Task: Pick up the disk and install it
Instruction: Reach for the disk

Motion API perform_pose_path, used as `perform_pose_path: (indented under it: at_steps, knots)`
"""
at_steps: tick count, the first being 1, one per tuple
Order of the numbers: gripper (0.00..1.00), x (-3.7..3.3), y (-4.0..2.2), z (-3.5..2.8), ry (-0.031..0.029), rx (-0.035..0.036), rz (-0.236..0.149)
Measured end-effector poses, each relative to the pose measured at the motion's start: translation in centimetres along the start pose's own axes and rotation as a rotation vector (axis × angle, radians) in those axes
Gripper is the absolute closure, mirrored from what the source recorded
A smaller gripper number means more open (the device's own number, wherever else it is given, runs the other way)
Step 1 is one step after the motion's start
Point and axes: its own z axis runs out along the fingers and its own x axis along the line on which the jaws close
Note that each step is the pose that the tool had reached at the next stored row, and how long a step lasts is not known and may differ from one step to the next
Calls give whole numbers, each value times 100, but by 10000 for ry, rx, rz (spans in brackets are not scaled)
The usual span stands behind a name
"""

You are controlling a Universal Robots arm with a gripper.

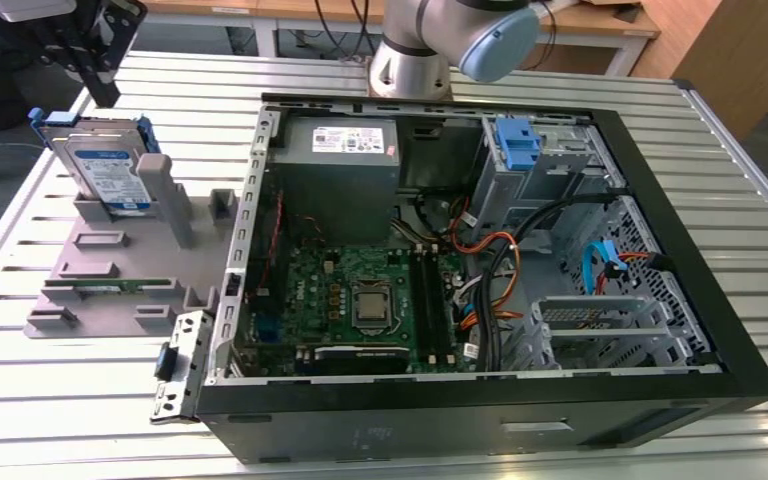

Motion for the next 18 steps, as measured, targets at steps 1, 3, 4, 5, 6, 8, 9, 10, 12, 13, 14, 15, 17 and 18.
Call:
perform_pose_path:
  at_steps: [1,3,4,5,6,8,9,10,12,13,14,15,17,18]
  knots:
    - [89,0,0,0,0,0,0]
    - [89,1,1,0,1,0,0]
    - [89,2,1,0,0,0,0]
    - [89,2,1,0,0,0,0]
    - [89,2,1,0,0,0,0]
    - [89,6,1,1,-1,0,0]
    - [89,15,0,2,1,0,2]
    - [89,25,0,4,1,0,1]
    - [89,59,-1,12,0,0,0]
    - [89,80,0,17,0,1,0]
    - [89,100,1,23,0,1,0]
    - [89,123,3,31,0,1,0]
    - [89,162,12,46,-1,2,0]
    - [89,181,20,54,-1,3,0]
